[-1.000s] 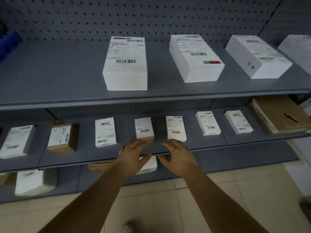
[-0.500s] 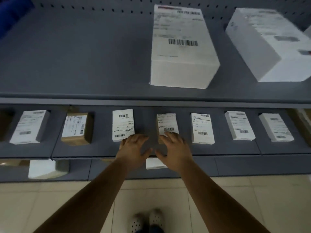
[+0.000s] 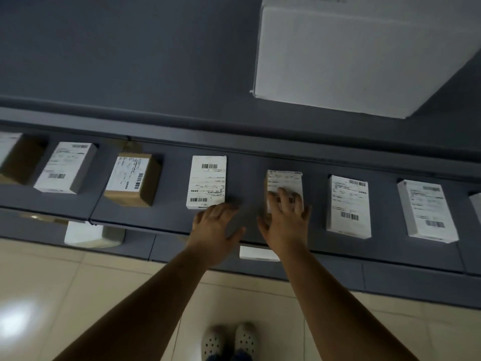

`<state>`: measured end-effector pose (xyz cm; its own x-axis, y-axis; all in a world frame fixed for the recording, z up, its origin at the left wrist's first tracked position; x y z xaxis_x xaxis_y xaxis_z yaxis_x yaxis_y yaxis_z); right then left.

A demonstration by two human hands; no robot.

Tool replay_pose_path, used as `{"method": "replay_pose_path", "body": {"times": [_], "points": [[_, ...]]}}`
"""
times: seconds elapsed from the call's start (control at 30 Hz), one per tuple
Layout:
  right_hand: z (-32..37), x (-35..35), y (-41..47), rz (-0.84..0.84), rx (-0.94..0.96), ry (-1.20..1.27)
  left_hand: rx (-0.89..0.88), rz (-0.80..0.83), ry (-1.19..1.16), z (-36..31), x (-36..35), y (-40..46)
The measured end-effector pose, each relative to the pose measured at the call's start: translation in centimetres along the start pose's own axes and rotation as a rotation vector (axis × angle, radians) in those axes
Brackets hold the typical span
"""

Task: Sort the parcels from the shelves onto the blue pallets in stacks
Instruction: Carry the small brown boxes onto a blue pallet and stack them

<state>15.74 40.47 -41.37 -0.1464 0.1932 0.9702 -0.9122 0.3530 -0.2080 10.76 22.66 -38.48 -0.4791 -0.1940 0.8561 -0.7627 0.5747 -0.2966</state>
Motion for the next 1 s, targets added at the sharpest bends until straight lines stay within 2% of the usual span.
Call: {"method": "replay_pose_path", "body": {"times": [0.27,0.5,0.77,1.0], "points": [[0.1,-0.6,0.0,-0.074,-0.016,0.011,0.025,-0.041,-0.010,1.2,-0.4,0.1],[2.5,1.6,-0.7,-0.086,0.004,0.008,0.054,-0.056,0.000,2.7,3.0,-1.3],[10.0,4.1,-1.9,-0.176,0.086,0.021,0.030,-0.087,-0.019,7.0,7.0,-3.1],[18.2,4.5,-2.8,-0.231,0.090,0.026,0.051,-0.106,0.021,14.1,10.9,-5.2]]}}
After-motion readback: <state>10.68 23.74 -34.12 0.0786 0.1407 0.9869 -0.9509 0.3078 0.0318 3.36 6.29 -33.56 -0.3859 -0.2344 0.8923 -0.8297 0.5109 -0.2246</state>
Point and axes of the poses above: each hand's wrist, its own y-axis towards the middle knuckle, its own x-axis out of the back of the hand, z = x × y, the point moved 2 cm from there along y, towards the middle knuckle, and after that the axes turned 7 degrees about z, right-handed, at the moved point
